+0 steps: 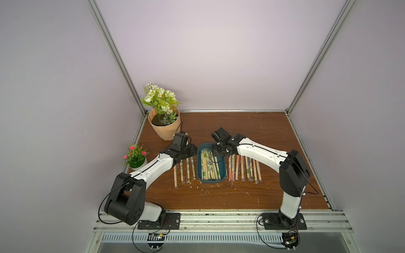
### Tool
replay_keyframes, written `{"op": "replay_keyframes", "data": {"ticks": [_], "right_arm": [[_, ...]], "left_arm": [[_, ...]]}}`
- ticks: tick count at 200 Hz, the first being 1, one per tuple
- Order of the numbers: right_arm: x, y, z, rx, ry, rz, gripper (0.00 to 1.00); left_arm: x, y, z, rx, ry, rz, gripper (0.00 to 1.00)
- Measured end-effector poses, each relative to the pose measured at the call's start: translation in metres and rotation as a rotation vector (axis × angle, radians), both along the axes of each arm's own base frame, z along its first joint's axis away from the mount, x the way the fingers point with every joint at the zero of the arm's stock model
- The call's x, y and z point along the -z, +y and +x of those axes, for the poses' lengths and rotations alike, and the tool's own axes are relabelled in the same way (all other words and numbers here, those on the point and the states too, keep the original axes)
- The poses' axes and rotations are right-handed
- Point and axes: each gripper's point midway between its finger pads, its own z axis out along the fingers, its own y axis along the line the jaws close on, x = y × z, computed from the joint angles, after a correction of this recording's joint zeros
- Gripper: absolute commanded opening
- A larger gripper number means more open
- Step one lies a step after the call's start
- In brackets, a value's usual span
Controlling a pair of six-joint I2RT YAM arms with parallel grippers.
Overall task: Take the paired disposable chopsticks out of the storage box
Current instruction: Pick up the paired disposable chopsticks from the storage box.
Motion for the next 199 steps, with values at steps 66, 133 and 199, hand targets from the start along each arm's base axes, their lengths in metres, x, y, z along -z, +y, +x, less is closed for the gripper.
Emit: {"op": "replay_keyframes", "data": {"ticks": [66,133,199], "right_arm": [[0.009,-0.046,-0.025,0.044,0.006,0.082,0.39],[0.025,-0.08,-0.05,0.056,0.019,0.16,0.54],[0.034,-0.081,-0.057,0.048,0.02,0.197,0.53]], "left_arm": [[-0.023,-0.05,-0.004,0.059,-0.049,0.016,0.47],[0.023,-0.083,-0.006,0.085,0.06,0.11,0.42],[0.055,-0.097,-0.012,0.106,0.139,0.18,0.32]]}}
